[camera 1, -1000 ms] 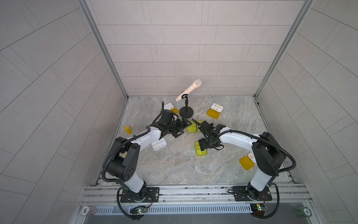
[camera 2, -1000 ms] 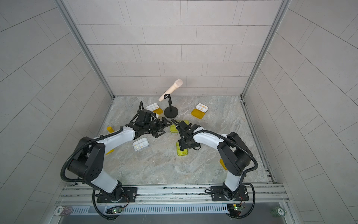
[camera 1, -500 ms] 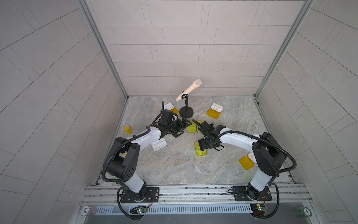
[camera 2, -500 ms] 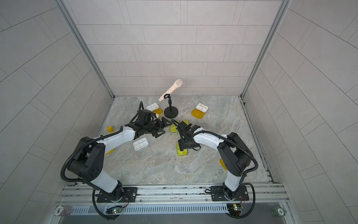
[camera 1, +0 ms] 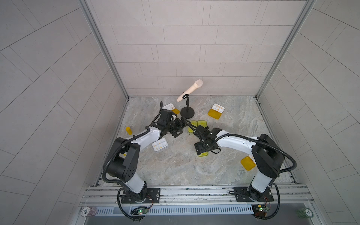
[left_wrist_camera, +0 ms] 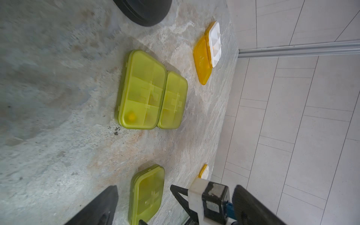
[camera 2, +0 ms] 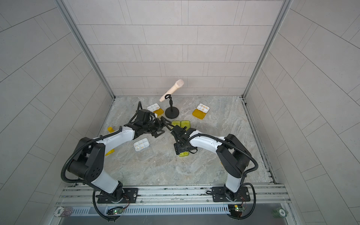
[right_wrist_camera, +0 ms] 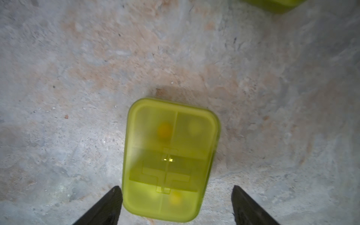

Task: Close pillboxes
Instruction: Pick up the pillbox at the center of the board.

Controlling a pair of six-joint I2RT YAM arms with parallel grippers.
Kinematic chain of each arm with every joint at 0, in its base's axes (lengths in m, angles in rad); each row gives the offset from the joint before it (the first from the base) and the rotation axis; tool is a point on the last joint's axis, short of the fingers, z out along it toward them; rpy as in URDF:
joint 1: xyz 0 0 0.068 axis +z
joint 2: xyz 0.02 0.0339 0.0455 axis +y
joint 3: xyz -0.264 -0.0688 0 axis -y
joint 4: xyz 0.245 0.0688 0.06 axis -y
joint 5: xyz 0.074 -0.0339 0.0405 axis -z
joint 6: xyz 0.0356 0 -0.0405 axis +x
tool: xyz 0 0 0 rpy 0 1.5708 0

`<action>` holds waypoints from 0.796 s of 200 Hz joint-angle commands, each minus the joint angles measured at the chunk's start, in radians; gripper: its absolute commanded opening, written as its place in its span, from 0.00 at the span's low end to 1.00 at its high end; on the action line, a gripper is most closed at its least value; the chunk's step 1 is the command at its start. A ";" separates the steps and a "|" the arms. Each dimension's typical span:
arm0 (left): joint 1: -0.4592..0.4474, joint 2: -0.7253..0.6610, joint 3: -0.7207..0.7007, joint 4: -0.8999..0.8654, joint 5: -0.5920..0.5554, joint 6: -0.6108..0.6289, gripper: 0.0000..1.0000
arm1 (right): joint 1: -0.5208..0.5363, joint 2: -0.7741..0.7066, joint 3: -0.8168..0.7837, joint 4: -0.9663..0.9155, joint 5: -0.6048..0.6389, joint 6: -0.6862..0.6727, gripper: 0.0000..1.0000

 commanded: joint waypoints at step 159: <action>0.174 -0.119 -0.019 0.042 0.008 -0.034 0.95 | 0.077 0.140 0.203 0.026 0.092 0.104 0.71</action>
